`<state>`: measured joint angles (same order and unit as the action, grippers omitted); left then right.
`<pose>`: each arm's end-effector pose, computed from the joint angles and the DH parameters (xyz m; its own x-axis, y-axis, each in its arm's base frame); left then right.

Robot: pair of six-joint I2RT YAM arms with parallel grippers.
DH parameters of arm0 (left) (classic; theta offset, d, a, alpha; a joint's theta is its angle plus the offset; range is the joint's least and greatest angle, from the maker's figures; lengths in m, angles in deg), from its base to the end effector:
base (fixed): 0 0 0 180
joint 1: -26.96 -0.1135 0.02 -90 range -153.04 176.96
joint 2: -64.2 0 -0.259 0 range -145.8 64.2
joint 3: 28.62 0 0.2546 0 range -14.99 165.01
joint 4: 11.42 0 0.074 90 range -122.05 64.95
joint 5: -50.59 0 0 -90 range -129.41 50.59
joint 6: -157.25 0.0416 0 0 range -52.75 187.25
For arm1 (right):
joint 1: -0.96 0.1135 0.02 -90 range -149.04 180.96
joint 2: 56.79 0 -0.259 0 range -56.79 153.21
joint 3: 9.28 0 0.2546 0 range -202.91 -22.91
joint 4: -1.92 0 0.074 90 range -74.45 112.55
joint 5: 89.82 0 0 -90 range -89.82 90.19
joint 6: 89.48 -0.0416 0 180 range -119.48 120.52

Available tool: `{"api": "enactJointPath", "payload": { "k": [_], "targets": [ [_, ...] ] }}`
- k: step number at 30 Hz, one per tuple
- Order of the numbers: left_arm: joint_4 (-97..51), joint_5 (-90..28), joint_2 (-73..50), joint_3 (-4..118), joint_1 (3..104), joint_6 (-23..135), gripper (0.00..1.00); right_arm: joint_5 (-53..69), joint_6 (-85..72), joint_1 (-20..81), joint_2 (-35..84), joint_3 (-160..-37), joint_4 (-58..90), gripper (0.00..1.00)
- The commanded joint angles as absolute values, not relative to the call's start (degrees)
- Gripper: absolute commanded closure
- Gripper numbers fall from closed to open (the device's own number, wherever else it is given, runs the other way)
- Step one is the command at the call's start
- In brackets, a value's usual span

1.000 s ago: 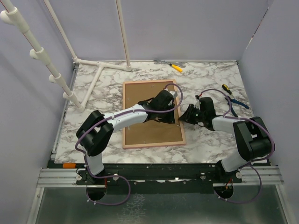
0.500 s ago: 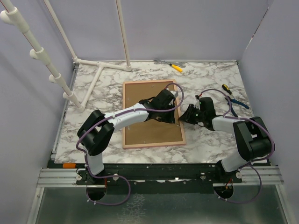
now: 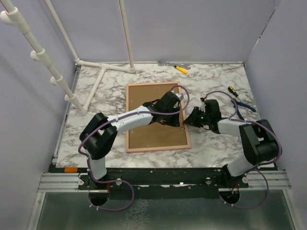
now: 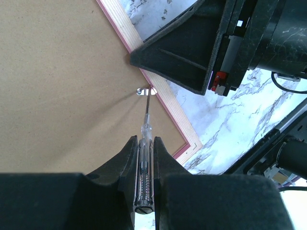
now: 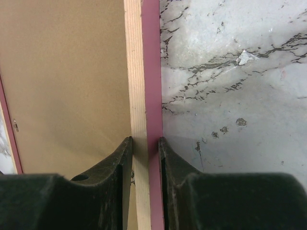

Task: Take the photo out of the frame
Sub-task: Release the photo frame item from the photo frame.

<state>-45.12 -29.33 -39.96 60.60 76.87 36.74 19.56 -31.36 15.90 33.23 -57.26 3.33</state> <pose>0.2554 -0.3148 0.2127 -0.8367 0.2177 -0.5026 0.4677 0.7616 -0.4487 0.2780 0.0885 0.1241 -0.8156 0.2980 -0.4959 -0.0532 0.8149 0.5772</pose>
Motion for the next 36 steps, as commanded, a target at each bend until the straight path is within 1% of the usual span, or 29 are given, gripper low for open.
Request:
{"api": "enactJointPath", "payload": {
  "k": [1,17,36],
  "targets": [
    [-53.00,-24.52,-42.23,59.50,78.38,37.97,1.00,16.09,-30.59,16.08,35.41,-58.50,3.99,0.74],
    [-53.85,-24.11,-41.49,58.53,78.36,38.93,1.00,15.24,-30.28,16.12,35.67,-58.95,4.59,0.74],
    [-54.23,-19.76,-40.37,56.91,78.35,40.18,1.00,15.18,-30.33,16.07,35.78,-59.12,4.69,0.74]
  ]
}}
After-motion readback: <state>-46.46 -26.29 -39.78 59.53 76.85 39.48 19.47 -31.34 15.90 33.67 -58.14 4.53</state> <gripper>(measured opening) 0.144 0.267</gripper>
